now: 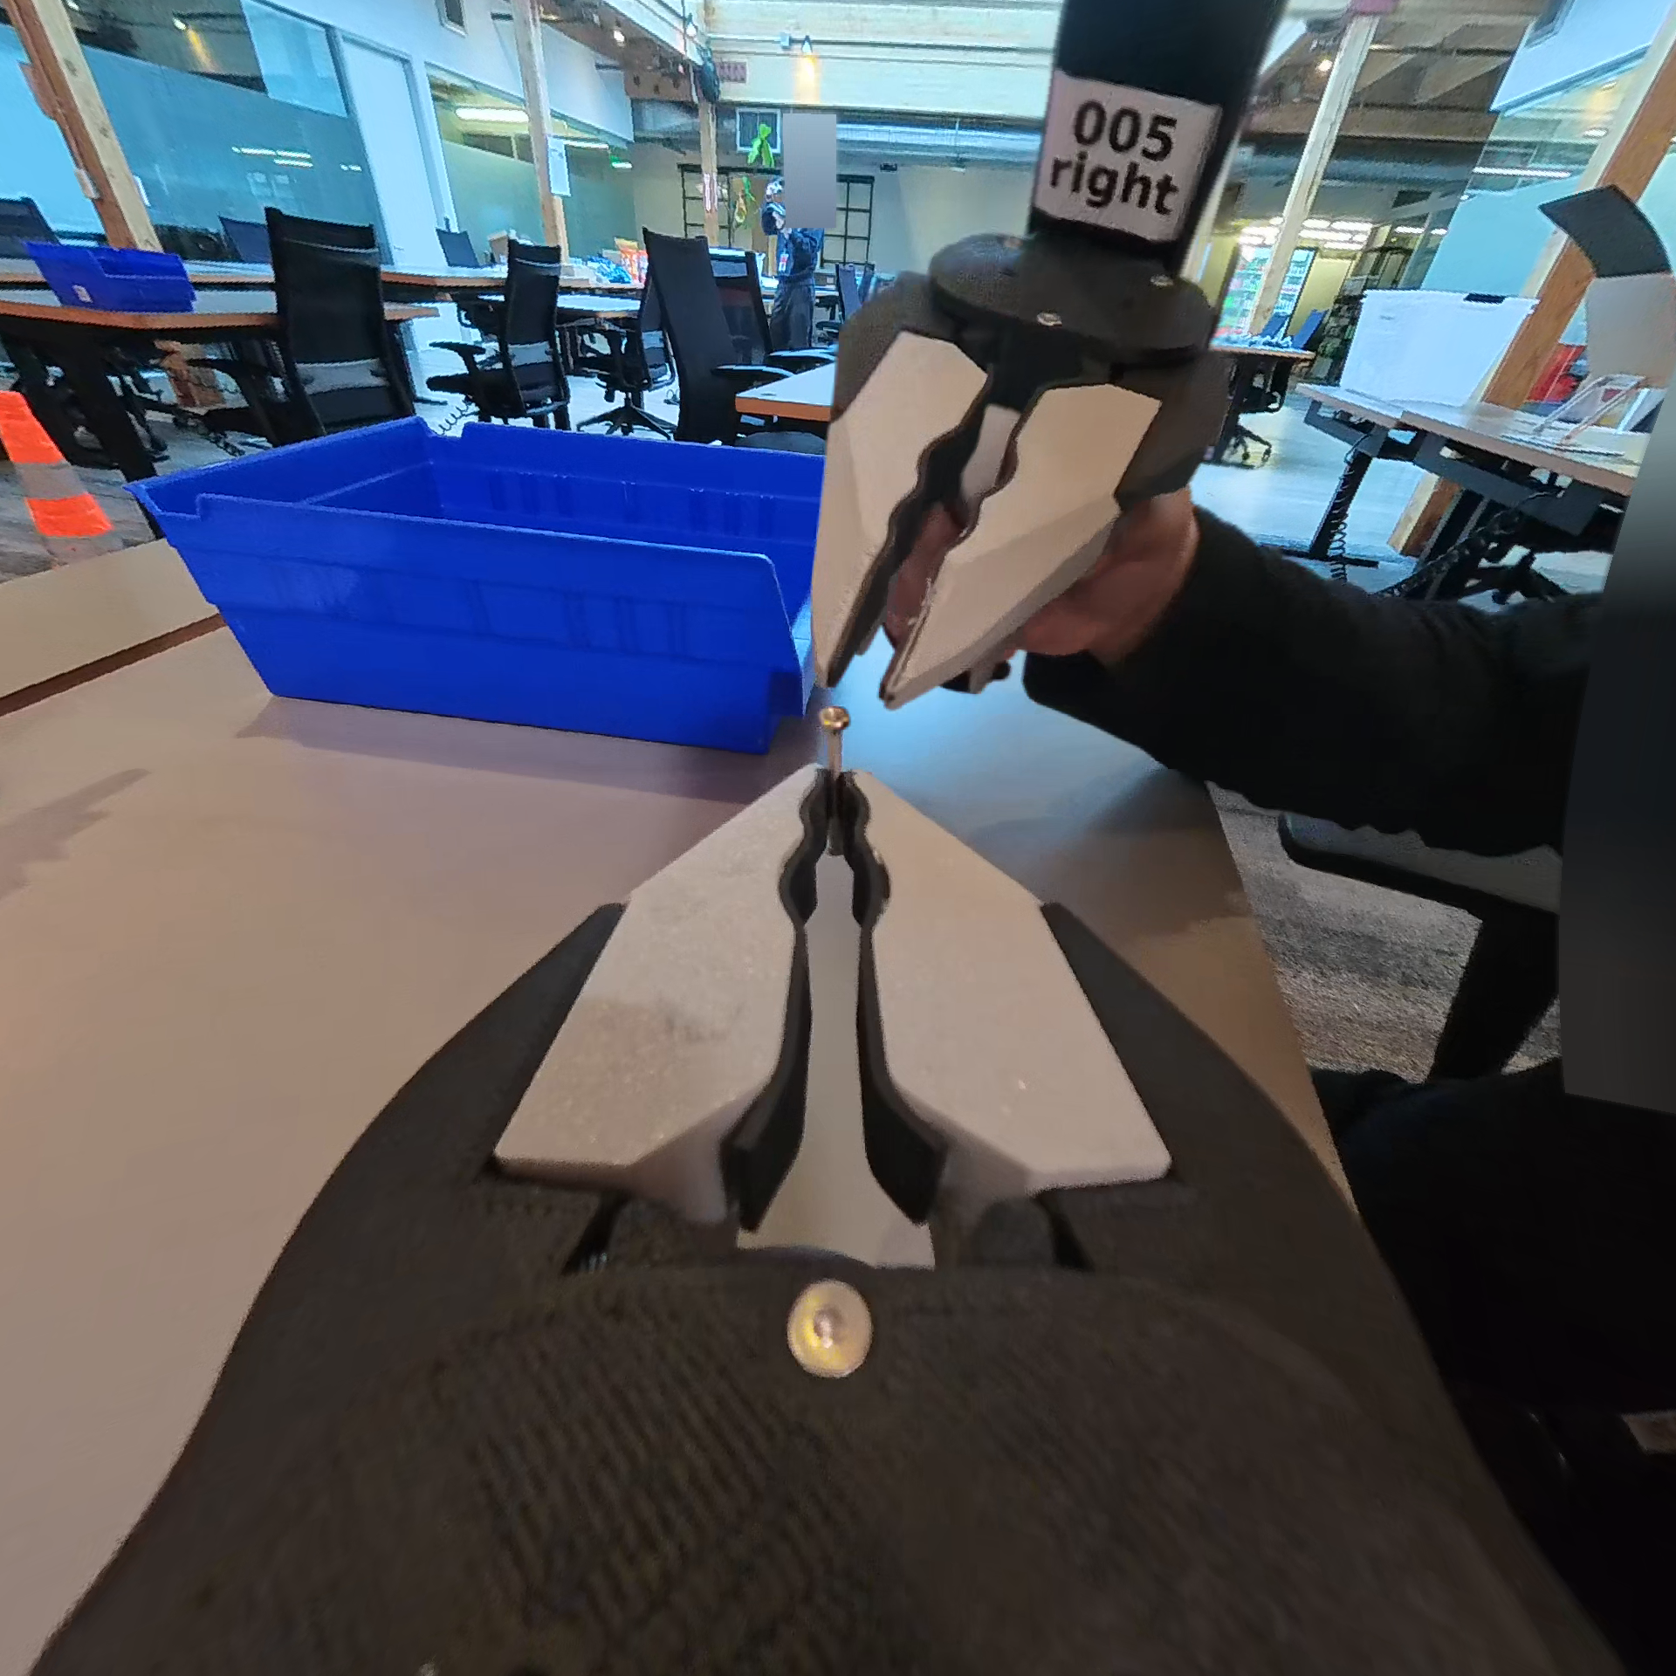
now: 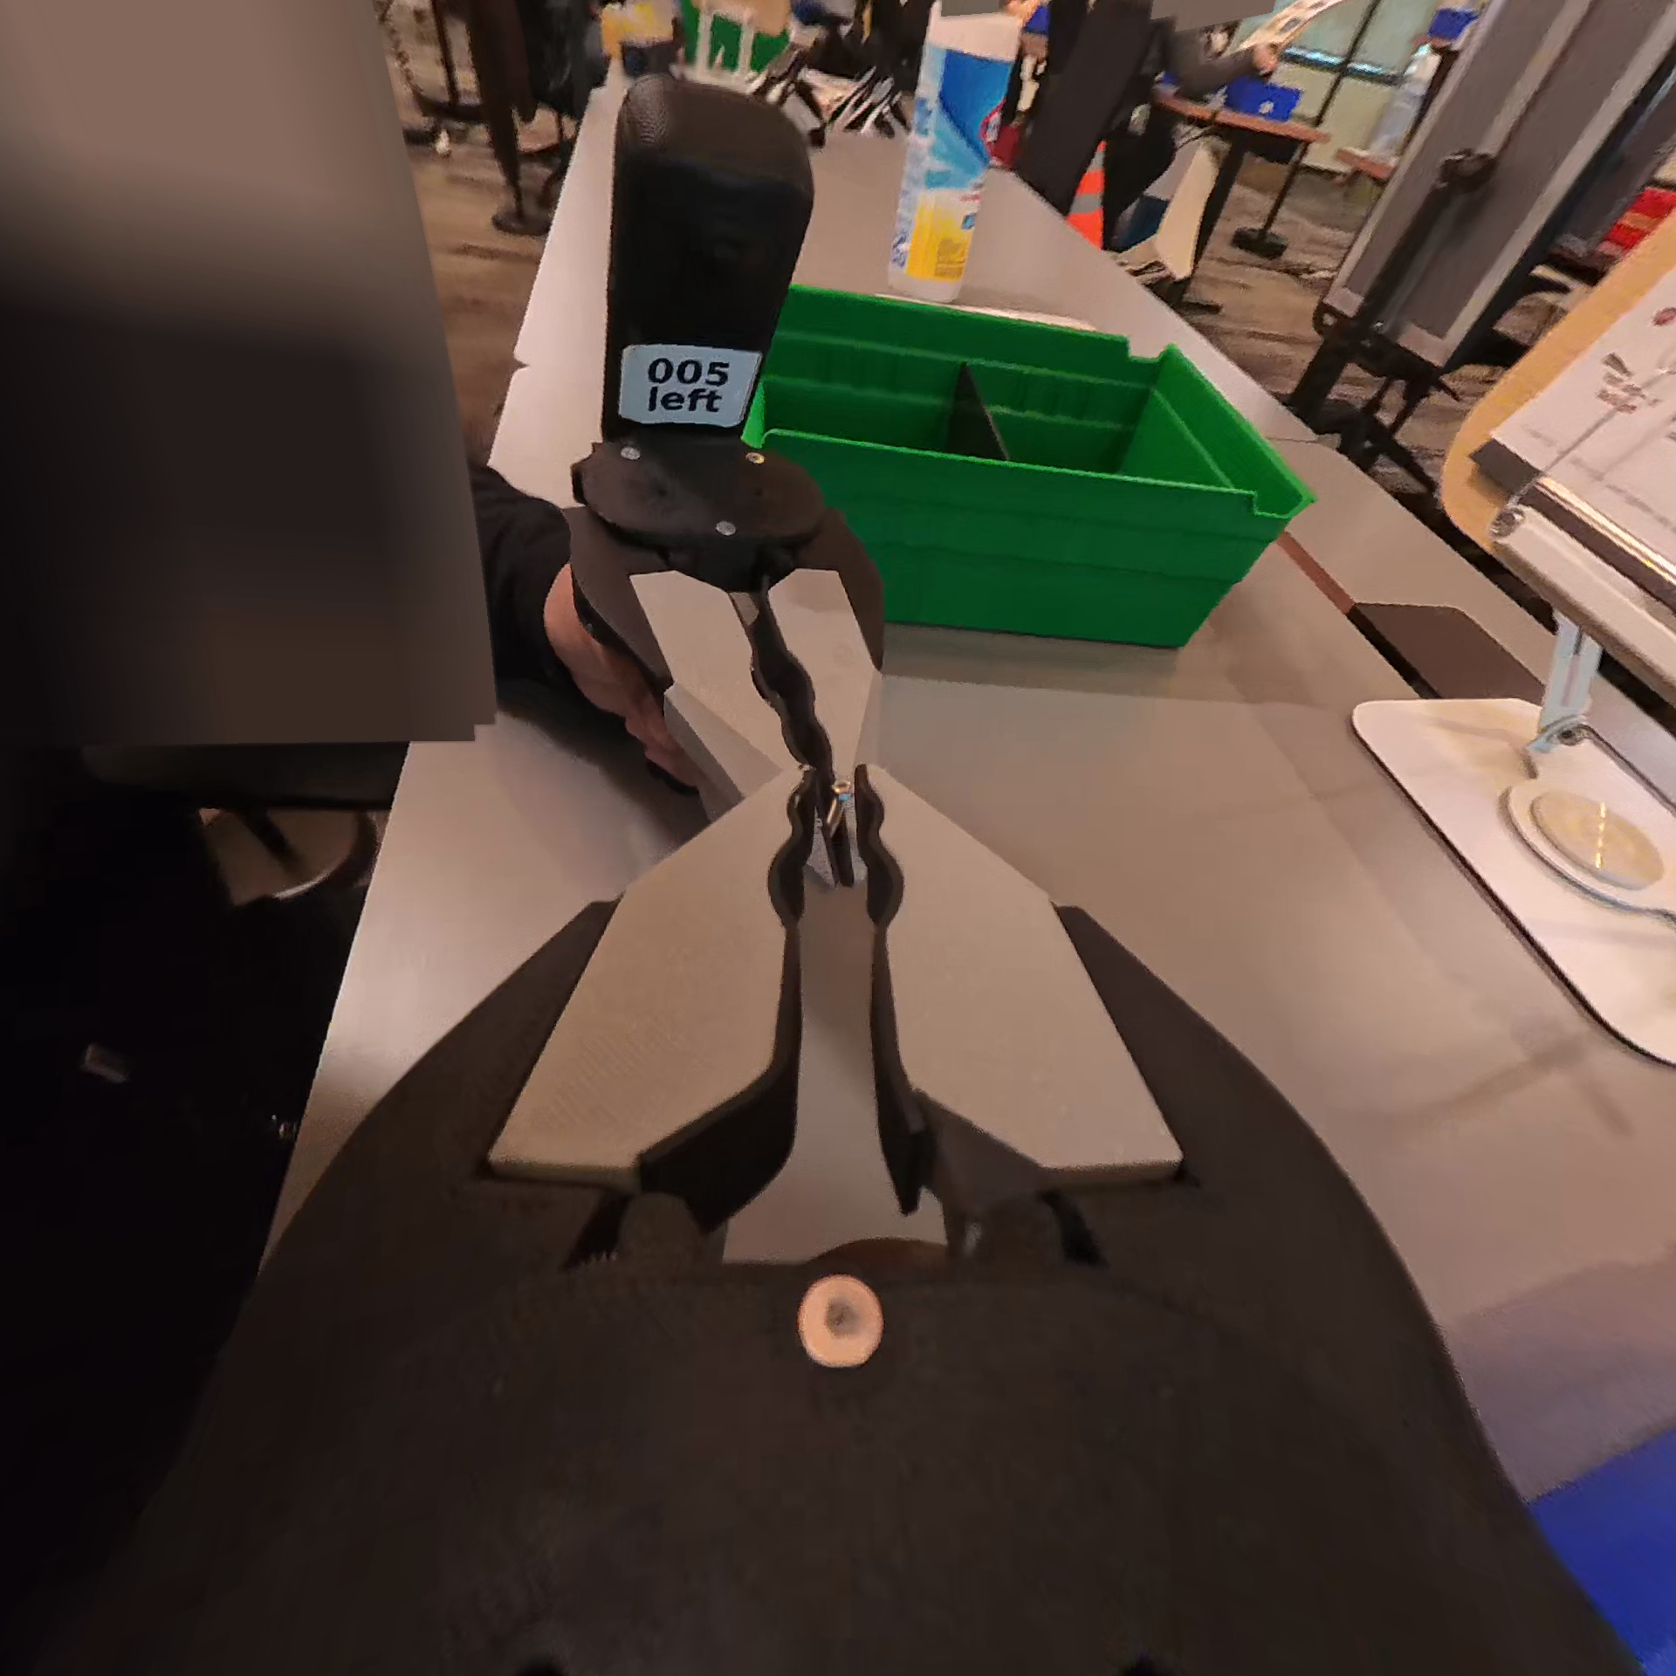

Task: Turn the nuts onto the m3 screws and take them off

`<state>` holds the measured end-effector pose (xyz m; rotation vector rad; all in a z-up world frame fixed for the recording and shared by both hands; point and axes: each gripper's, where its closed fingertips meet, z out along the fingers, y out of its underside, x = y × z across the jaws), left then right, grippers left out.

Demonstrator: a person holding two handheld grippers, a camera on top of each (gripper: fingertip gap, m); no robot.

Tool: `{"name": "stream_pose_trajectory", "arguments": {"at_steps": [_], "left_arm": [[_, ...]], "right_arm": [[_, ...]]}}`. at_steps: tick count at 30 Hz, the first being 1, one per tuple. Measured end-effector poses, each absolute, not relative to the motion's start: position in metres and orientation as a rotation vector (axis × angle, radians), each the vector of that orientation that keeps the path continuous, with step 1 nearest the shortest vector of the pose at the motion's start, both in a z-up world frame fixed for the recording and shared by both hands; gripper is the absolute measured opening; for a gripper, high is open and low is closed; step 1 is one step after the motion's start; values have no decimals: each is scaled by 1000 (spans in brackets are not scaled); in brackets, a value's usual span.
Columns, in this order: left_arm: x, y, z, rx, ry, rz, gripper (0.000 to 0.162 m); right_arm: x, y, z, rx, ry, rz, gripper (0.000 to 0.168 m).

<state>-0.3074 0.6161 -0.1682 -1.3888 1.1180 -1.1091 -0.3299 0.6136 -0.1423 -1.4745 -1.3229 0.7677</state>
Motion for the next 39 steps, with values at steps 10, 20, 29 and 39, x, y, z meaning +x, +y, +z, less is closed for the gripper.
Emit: {"name": "stream_pose_trajectory", "arguments": {"at_steps": [10,20,29,39], "left_arm": [[-307,614,-167,-1376,1126,-1114,0],[-307,614,-168,-1376,1130,-1115,0],[-306,613,-168,-1374,1138,-1111,0],[-306,612,-168,-1372,1141,-1108,0]], "right_arm": [[-332,616,-141,-1465,-1373,857,7],[-333,614,-146,-1458,-1380,867,1],[-331,614,-145,-1451,-1346,889,2],[-333,612,-144,-1443,-1369,906,4]]}}
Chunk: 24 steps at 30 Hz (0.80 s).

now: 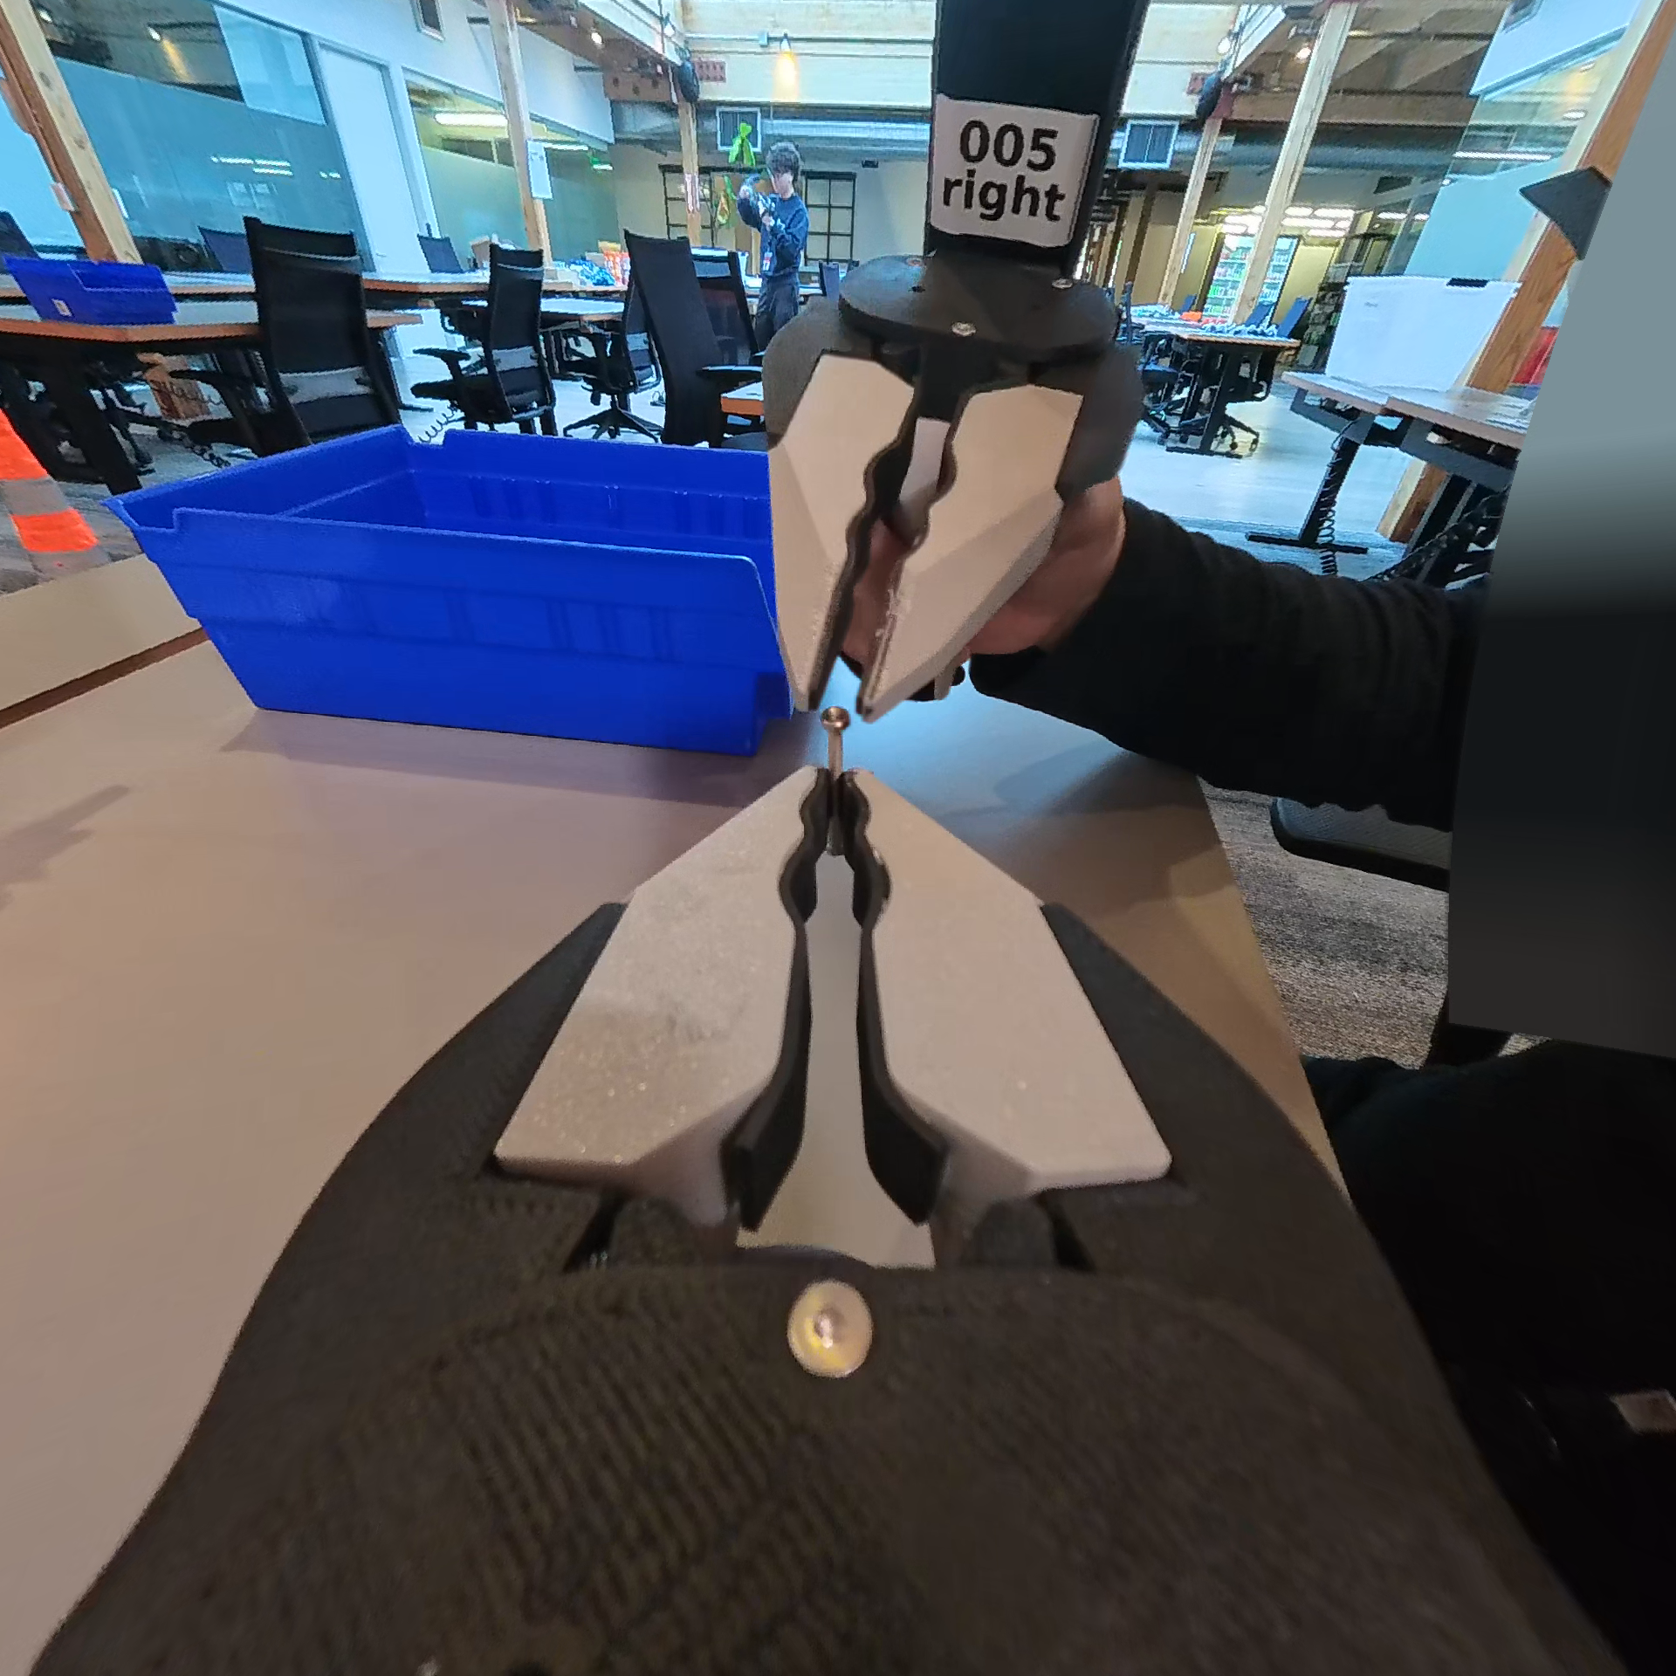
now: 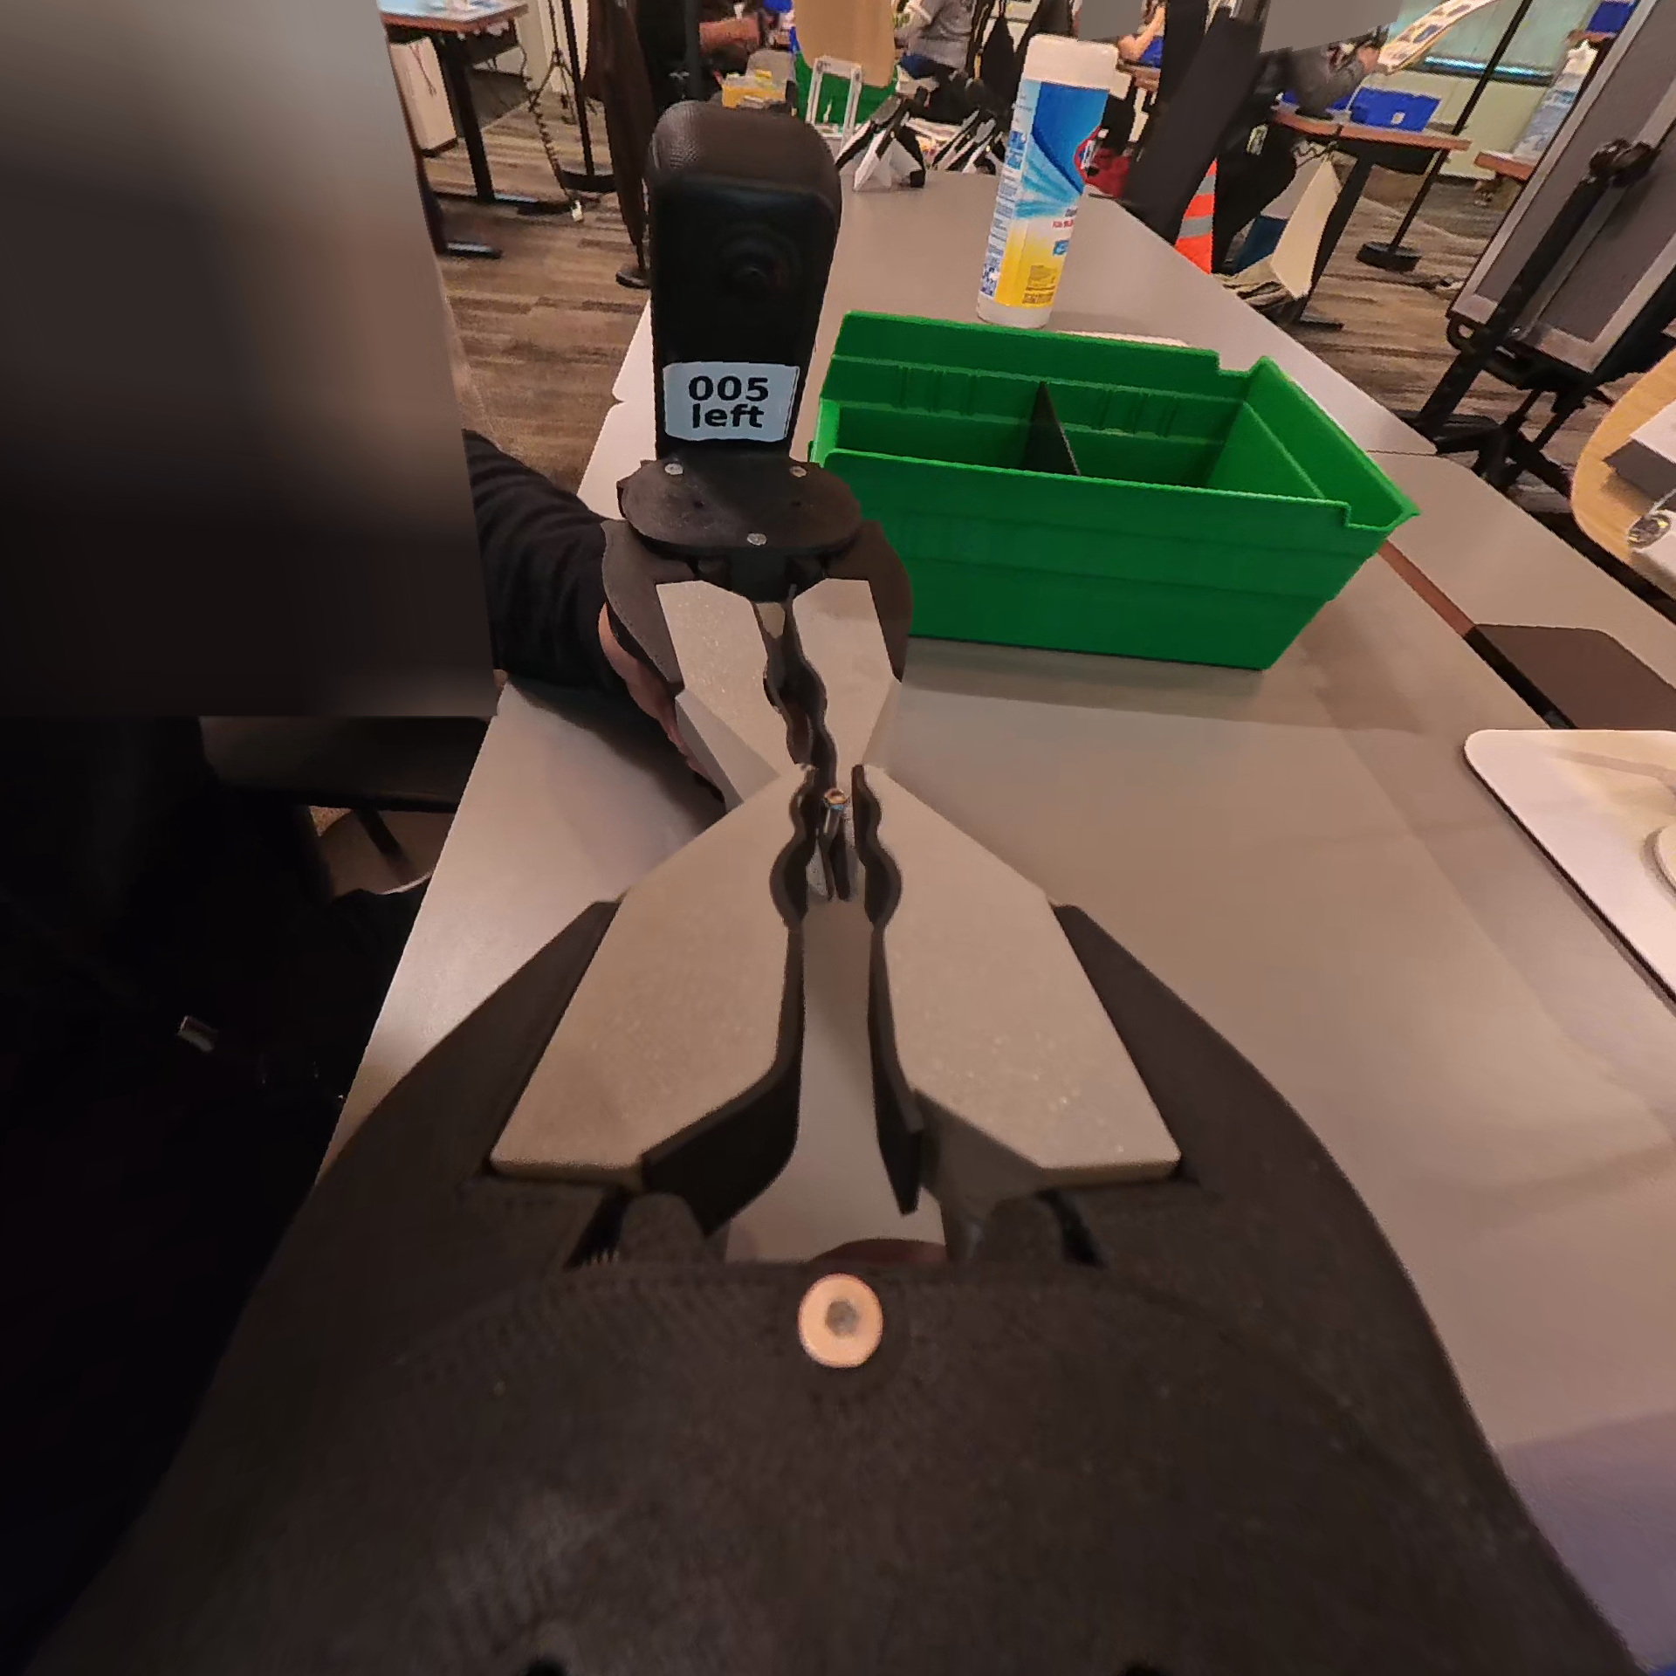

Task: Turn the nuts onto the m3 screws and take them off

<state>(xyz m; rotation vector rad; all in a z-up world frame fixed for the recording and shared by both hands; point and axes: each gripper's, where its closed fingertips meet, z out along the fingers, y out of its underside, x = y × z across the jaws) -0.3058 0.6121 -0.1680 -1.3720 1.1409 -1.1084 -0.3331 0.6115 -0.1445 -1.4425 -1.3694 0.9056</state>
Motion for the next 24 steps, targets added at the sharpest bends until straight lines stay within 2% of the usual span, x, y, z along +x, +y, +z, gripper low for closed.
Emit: {"name": "stream_pose_trajectory", "arguments": {"at_steps": [24], "left_arm": [[-306,612,-167,-1363,1136,-1095,0]], "right_arm": [[-333,613,-147,-1436,-1321,917,2]]}}
